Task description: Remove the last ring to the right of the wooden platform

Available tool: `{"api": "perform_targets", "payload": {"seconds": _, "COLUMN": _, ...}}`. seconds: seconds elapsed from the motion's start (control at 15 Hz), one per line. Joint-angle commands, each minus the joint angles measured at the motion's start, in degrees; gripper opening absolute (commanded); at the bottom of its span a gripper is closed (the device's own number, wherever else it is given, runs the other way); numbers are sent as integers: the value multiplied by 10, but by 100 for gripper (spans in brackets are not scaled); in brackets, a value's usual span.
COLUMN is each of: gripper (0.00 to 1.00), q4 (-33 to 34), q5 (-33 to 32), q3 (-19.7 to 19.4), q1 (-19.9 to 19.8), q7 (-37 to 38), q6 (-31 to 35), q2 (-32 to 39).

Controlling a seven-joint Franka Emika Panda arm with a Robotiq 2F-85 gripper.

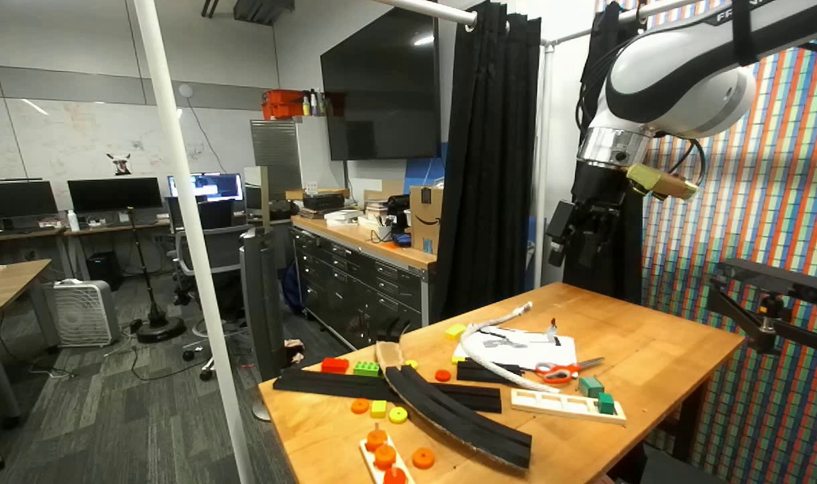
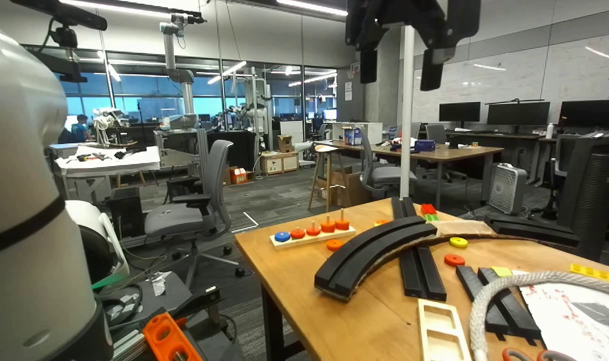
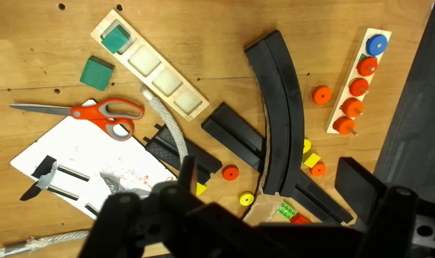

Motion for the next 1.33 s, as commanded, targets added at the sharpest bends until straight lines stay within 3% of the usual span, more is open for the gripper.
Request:
{"api": "perform_targets", "payload": {"seconds": 0.0, "gripper": 100, "q4": 53, "q5": 12, "q3": 38, "q1": 24, "q7": 41, "q6": 48, "q2": 118}}
{"api": "perform_targets", "payload": {"seconds": 0.33, "gripper": 100, "q4": 124, "q5": 12, "q3": 88, "q1": 35, "q7": 126, "q6": 78, "q2": 257}}
{"api": "perform_targets", "payload": {"seconds": 0.8, "gripper": 100, "q4": 321, "q5": 4, "q3": 140, "q1": 70, "q7": 268, "q6": 57, "q2": 501}}
{"api": "perform_targets", "payload": {"seconds": 1.0, "gripper": 100, "q4": 384, "q5": -7, "q3": 156, "q1": 104, "q7": 285, "q6": 51, "q2": 571}}
{"api": "perform_targets", "payload": {"seconds": 1.27, "gripper": 100, "q4": 410, "q5": -3, "q3": 165, "q1": 135, "q7": 267, "q6": 32, "q2": 606}}
